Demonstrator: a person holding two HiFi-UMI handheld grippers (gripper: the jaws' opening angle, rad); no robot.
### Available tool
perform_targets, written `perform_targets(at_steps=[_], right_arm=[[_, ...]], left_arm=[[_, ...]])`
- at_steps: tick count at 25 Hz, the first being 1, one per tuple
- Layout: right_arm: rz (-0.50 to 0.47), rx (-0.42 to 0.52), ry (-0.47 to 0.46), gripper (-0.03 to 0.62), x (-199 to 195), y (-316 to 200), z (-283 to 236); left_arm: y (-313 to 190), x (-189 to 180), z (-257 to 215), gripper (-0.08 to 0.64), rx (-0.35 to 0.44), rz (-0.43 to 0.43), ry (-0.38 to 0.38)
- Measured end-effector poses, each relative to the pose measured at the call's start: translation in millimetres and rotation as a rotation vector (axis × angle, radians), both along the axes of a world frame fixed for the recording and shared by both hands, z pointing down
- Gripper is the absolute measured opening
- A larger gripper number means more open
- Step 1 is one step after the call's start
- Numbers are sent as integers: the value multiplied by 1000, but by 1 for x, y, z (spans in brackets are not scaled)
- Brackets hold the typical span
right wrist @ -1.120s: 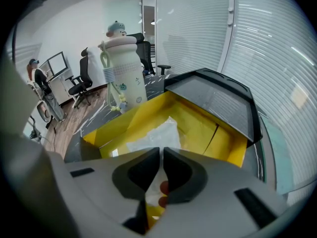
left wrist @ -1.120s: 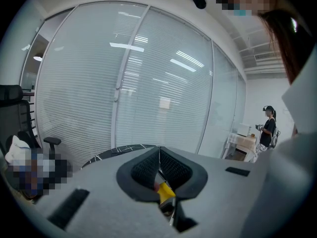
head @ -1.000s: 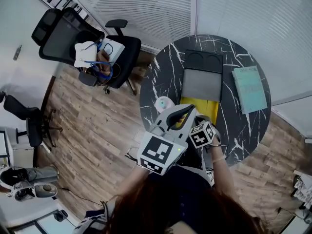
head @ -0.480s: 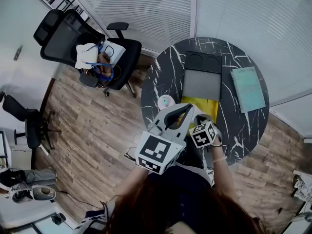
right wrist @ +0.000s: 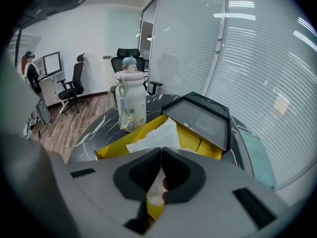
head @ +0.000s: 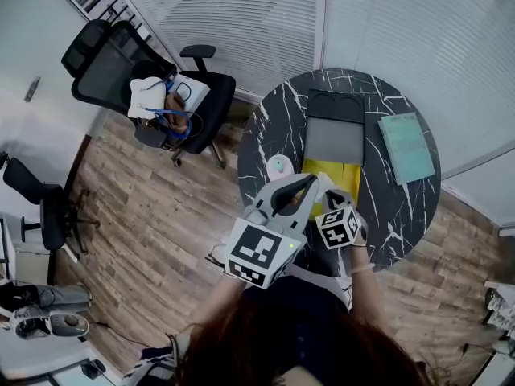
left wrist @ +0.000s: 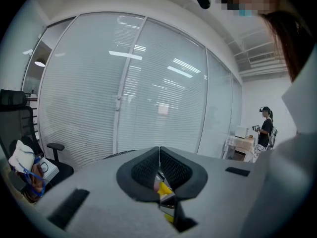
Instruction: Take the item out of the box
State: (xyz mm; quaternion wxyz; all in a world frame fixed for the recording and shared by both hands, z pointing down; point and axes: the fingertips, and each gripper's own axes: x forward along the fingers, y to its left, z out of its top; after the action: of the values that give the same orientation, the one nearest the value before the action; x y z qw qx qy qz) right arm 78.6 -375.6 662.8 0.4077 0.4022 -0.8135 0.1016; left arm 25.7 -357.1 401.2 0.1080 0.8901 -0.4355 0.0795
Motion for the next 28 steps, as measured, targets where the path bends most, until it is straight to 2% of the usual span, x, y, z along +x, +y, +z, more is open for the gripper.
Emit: perform_targets(at_steps=[19, 28], right_arm=[[114, 140, -30, 28, -2, 28, -57], [144, 237, -21, 28, -3, 50, -92]], left_arm=[[61, -29, -26, 26, 74, 13, 20], [95, -44, -38, 26, 106, 13, 28]])
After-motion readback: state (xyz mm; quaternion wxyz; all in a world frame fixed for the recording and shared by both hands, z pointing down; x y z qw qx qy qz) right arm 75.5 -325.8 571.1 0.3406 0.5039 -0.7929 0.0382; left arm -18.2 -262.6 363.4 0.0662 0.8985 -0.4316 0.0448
